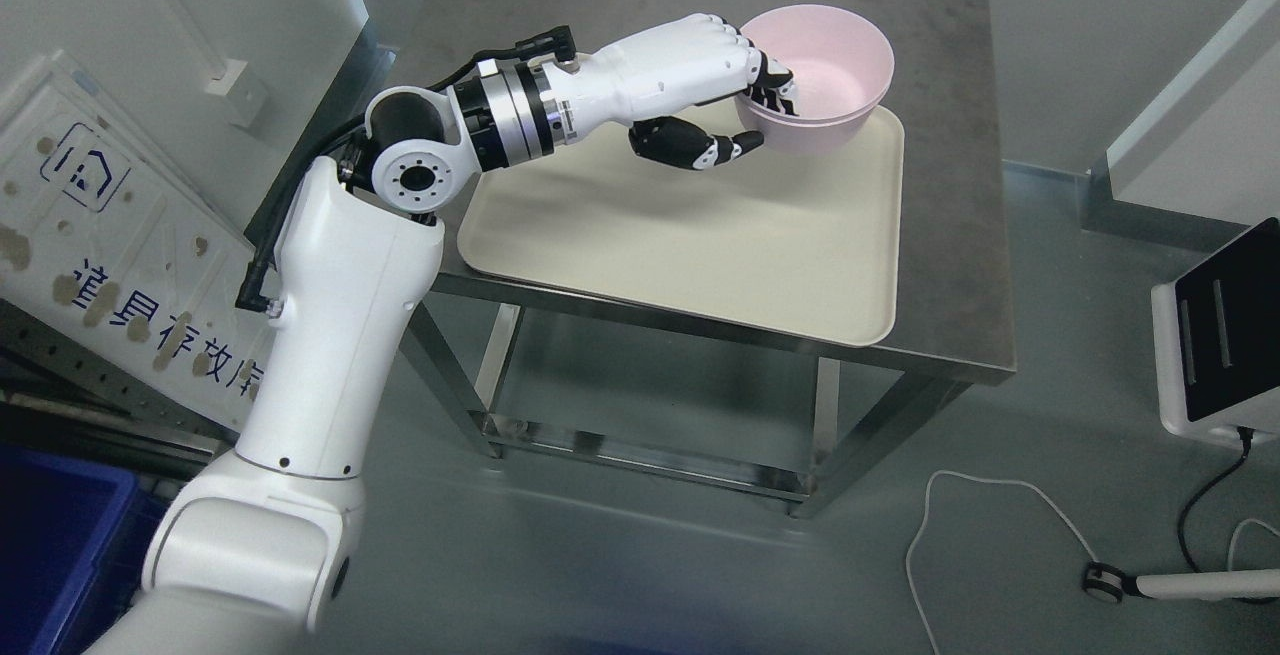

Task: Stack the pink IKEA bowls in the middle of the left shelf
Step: 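Lift the stacked bowls off the tray with the left hand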

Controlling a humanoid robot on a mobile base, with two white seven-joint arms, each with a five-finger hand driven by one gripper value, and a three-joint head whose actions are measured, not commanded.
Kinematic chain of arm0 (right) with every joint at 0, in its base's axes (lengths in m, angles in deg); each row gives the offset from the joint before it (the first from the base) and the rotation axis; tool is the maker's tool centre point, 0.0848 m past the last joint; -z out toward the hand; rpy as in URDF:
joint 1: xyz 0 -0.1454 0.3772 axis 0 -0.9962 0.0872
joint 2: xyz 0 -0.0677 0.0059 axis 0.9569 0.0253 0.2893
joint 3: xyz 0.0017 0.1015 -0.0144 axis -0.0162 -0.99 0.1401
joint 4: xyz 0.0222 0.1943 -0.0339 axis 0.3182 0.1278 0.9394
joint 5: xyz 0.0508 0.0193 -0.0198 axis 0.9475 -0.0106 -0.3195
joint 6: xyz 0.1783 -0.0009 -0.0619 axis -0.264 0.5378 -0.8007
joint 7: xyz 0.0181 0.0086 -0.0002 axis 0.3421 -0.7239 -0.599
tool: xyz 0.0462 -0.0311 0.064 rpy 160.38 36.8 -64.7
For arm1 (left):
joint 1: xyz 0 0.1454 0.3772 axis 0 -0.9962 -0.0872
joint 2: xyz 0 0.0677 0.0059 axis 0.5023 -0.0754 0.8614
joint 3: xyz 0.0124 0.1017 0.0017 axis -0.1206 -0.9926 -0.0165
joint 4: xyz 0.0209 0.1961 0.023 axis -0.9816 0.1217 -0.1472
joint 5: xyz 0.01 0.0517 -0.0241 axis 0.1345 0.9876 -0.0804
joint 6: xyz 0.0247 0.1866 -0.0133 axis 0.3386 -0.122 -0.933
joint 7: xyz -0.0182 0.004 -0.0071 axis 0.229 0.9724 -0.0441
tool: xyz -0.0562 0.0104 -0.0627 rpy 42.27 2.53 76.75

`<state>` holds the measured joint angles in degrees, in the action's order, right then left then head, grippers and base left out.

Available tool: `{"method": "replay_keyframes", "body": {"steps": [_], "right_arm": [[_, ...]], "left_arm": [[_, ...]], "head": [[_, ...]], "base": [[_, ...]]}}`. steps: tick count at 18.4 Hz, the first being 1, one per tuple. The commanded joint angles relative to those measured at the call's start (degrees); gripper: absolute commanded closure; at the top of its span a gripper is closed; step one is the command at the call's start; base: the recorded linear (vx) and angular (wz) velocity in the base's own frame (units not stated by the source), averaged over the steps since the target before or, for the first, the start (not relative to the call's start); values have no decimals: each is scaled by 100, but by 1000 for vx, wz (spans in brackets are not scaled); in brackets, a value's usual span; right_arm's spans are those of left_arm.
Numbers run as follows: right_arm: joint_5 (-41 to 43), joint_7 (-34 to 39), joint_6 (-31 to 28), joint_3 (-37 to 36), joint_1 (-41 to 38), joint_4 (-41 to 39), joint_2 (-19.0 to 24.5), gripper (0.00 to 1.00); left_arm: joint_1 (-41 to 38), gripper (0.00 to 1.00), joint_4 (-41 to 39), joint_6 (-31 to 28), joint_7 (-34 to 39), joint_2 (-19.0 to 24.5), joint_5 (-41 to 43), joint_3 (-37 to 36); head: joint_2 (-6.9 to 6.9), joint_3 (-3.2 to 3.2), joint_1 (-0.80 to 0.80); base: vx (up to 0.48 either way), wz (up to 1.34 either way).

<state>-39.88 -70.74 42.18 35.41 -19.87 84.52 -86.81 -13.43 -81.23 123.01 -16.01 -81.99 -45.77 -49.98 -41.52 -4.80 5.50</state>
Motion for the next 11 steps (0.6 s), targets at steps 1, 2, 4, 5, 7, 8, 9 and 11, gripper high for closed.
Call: {"method": "replay_keyframes", "body": {"steps": [1,2,4,5,7,8,9,11], "right_arm": [[-44,11,1,-53,0,0,-100,0],[-44,2,1,-61,0,0,-100,0],[-44,2,1,-53,0,0,-100,0],[-44,2,1,-53,0,0,-100,0],[-44,2,1,-53,0,0,-100,0],[-44,2,1,-53,0,0,-100,0],[-44,2,1,-53,0,0,-100,0],[-44,2,1,-53,0,0,-100,0]], "left_arm": [[-150,98,-147,93,16,101,-153,1178],[-176,97,-147,93,16,101,-153,1248],[-273,97,-147,119,25,101,-162,1284],[-317,97,-147,146,34,101,-179,1284],[-326,97,-147,294,25,101,-276,1284],[-387,97,-147,374,16,101,-276,1284],[-440,97,-147,418,25,101,-276,1284],[-528,97,-156,427,34,101,-276,1293]], "head": [[0,0,0],[0,0,0],[0,0,0],[0,0,0],[0,0,0],[0,0,0],[0,0,0],[0,0,0]], "base": [[0,0],[0,0],[0,0],[0,0],[0,0],[0,0],[0,0],[0,0]]}}
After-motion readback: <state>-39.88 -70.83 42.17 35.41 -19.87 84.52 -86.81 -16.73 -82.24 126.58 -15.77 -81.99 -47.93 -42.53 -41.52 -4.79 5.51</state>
